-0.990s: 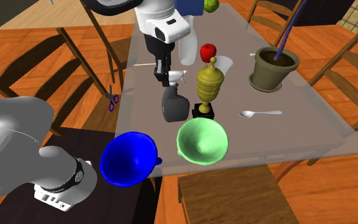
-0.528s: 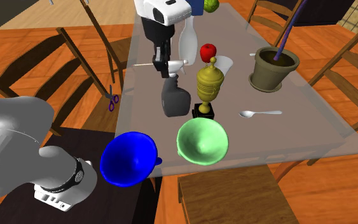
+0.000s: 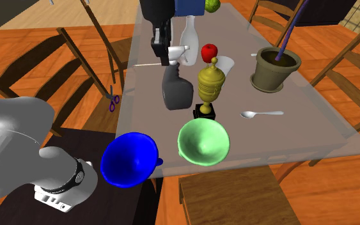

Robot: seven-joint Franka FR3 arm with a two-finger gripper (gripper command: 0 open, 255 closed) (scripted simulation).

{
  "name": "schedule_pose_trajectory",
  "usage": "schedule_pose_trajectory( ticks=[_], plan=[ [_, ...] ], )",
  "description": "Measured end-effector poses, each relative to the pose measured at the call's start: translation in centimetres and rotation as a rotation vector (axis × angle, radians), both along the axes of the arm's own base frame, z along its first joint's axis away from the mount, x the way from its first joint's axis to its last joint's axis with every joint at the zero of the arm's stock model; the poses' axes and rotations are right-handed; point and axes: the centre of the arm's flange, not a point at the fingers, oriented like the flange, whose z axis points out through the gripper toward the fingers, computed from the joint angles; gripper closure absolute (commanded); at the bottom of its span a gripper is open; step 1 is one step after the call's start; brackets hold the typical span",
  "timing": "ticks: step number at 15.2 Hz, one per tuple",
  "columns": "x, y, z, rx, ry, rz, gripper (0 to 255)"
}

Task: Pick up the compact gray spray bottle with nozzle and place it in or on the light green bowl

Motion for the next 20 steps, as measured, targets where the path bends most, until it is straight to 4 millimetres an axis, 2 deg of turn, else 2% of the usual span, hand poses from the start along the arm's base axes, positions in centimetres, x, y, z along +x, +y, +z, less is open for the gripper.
schedule_pose_trajectory(
  ticks=[15,20],
  plan=[
    [-0.1,0.0,7.7,0.000,0.000,0.000,255],
    [3.2,-3.3,10.7,0.000,0.001,0.000,255]
  ],
)
